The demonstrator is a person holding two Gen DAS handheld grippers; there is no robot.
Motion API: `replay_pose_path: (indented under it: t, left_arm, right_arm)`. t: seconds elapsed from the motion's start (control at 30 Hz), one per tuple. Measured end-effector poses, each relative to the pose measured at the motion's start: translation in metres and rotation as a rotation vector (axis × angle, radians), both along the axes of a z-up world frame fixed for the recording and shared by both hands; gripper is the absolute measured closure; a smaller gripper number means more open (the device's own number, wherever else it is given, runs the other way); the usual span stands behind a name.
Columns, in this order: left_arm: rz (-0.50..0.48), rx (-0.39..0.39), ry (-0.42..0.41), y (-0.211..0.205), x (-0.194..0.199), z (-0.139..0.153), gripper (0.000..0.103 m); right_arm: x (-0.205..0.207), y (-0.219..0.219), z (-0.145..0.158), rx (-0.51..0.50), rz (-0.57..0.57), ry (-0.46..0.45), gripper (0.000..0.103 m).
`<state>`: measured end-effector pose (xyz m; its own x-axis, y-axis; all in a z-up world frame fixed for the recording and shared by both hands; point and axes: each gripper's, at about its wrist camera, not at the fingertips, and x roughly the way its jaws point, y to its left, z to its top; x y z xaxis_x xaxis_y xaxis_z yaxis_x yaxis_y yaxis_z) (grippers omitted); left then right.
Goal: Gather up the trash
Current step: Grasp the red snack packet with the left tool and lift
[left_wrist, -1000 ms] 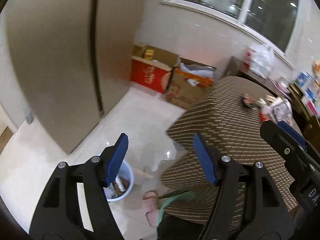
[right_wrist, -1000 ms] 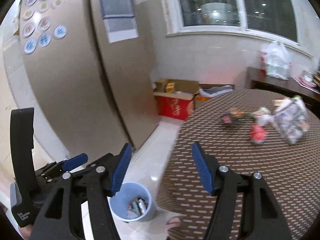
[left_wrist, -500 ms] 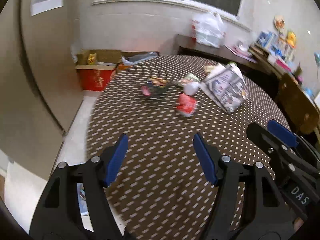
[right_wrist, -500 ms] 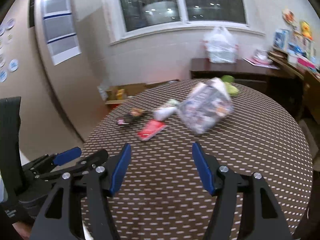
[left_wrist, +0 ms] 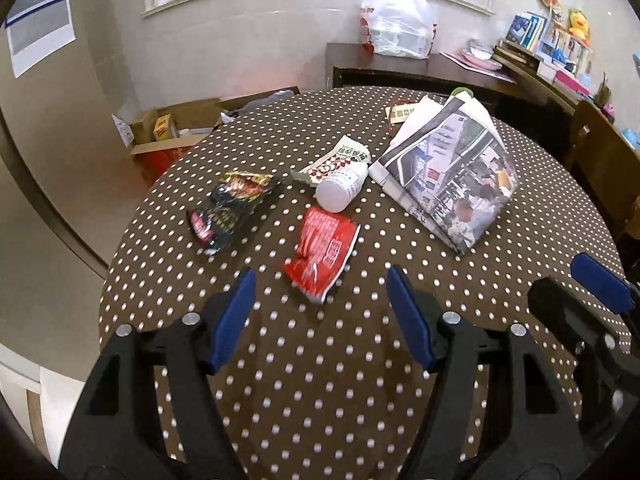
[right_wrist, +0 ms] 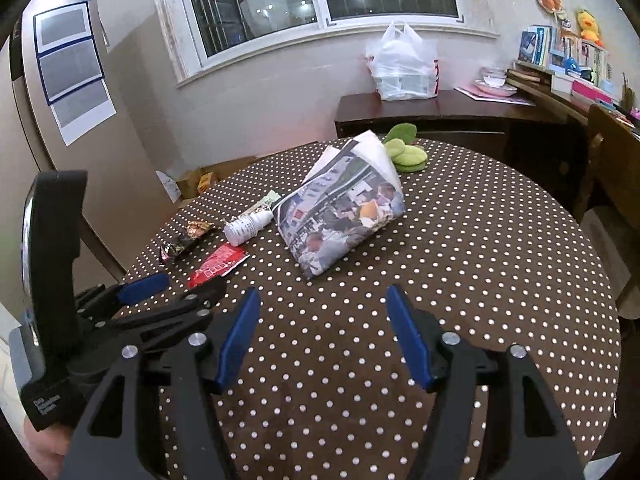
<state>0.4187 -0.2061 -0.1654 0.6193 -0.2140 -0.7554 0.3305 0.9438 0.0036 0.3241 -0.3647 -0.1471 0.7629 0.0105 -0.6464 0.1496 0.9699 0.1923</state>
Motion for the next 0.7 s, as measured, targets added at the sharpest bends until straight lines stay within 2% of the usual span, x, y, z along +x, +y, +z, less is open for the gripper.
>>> replay_pose_path:
  t: [0.1,0.13,0.17,0.33,0.47,0.6,0.7]
  left_arm:
    - [-0.002,-0.006,0.018,-0.006,0.013,-0.004,0.039]
    - [-0.004,-0.012,0.033,-0.006,0.019,-0.007,0.045]
    - [-0.005,-0.011,0.044,-0.005,0.022,-0.010,0.063]
    - [-0.021,-0.062,0.064,0.005,0.025,-0.011,0.077]
    - [0.006,-0.105,0.005,0.024,0.018,0.004,0.079]
    - [0.063,-0.071,-0.094,0.041,0.014,0.022,0.080]
    - [0.087,-0.053,-0.121,0.051,0.024,0.031,0.080]
  right_arm:
    - [0.007,0.002,-0.002,0.004,0.006,0.009,0.038]
    - [0.009,0.003,-0.003,0.002,0.002,0.012,0.038]
    - [0.011,0.004,-0.004,0.003,0.002,0.015,0.038]
    - [0.017,0.008,-0.002,0.005,0.011,0.016,0.038]
    - [0.024,0.017,0.003,0.030,0.040,0.013,0.038]
    - [0.040,0.028,0.005,0.075,0.063,0.026,0.038]
    - [0.057,0.037,0.005,0.098,0.077,0.039,0.038]
